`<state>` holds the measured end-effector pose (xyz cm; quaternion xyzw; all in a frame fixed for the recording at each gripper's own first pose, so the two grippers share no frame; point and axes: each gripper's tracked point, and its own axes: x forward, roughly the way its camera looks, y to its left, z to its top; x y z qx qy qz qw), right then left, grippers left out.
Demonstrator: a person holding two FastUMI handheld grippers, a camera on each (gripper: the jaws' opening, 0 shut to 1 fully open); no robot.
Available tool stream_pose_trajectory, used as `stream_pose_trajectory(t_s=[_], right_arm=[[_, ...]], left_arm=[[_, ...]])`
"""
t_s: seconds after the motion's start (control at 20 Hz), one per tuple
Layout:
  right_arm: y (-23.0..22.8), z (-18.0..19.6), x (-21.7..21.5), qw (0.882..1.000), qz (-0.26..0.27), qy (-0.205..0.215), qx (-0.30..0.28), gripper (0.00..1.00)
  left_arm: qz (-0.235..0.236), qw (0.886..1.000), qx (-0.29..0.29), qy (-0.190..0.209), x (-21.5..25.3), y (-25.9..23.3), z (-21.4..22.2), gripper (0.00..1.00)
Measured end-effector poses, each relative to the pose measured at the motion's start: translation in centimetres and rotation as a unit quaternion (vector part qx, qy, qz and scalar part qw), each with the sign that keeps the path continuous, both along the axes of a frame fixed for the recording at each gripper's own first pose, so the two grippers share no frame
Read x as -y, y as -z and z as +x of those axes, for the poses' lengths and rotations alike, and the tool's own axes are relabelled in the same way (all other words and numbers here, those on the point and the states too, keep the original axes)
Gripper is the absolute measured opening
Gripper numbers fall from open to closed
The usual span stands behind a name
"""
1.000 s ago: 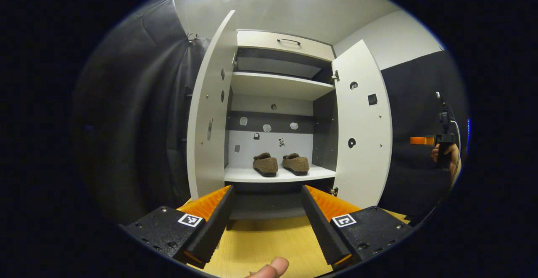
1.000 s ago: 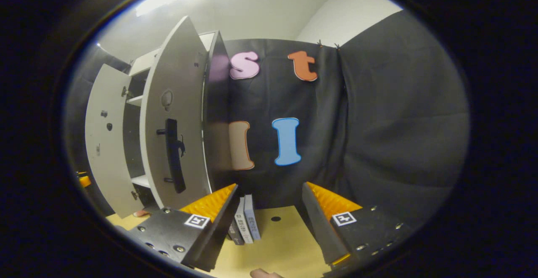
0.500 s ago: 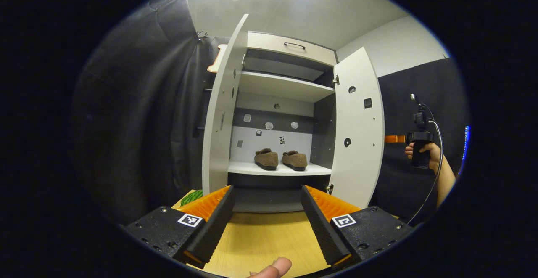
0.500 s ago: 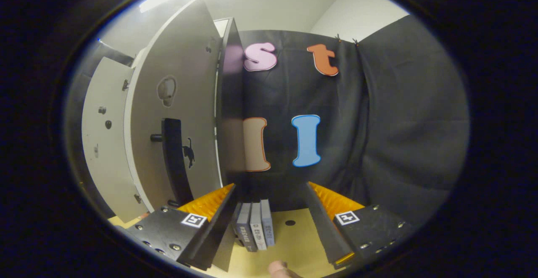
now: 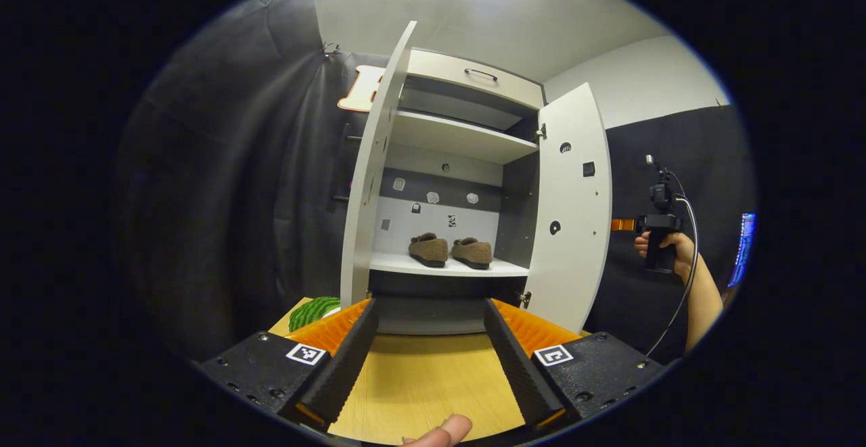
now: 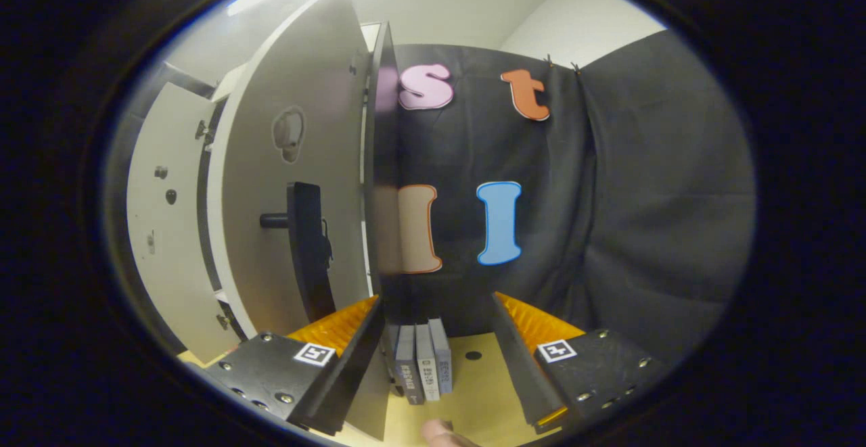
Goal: Grab one shoe with the right hand and put it into the shoe cabinet, grab the other shoe with the left hand and put it into the shoe cabinet; then close the right door with the right hand and the left door with the left hand.
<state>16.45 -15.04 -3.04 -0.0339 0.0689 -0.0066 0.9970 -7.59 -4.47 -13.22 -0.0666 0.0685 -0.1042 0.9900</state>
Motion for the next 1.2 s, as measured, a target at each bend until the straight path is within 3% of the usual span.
stream_pose_trajectory(t_s=[0.3,0.6,0.65,1.05,1.1,1.15,1.2], right_arm=[[0.2,-0.6,-3.8,1.0,0.0,-0.014,-0.004,0.9],[1.0,-0.7,-8.6,0.999,-0.002,-0.049,-0.007,0.93],[1.1,-0.7,-8.9,0.999,0.001,-0.048,-0.007,0.93],[2.4,-0.1,-13.3,0.997,0.053,-0.059,-0.023,0.9],[2.4,-0.1,-14.3,0.996,0.055,-0.066,-0.019,0.97],[2.6,-0.3,-15.2,0.995,0.061,-0.073,-0.018,0.91],[3.3,-0.7,-15.9,0.994,0.068,-0.077,-0.021,0.92]], left_arm=[[0.011,1.0,0.004,0.018,1.8,0.0,-0.5,0.96],[0.018,1.0,-0.003,0.005,0.4,0.4,-0.1,0.96],[0.022,1.0,-0.003,-0.002,-0.3,0.7,0.0,0.99],[0.022,0.999,-0.018,-0.023,-2.2,1.8,1.0,0.96],[0.022,0.999,-0.021,-0.024,-2.3,2.0,1.0,0.96],[0.024,0.999,-0.024,-0.028,-2.6,2.2,1.1,0.96],[0.028,0.999,-0.024,-0.03,-3.0,2.2,1.1,0.96]])
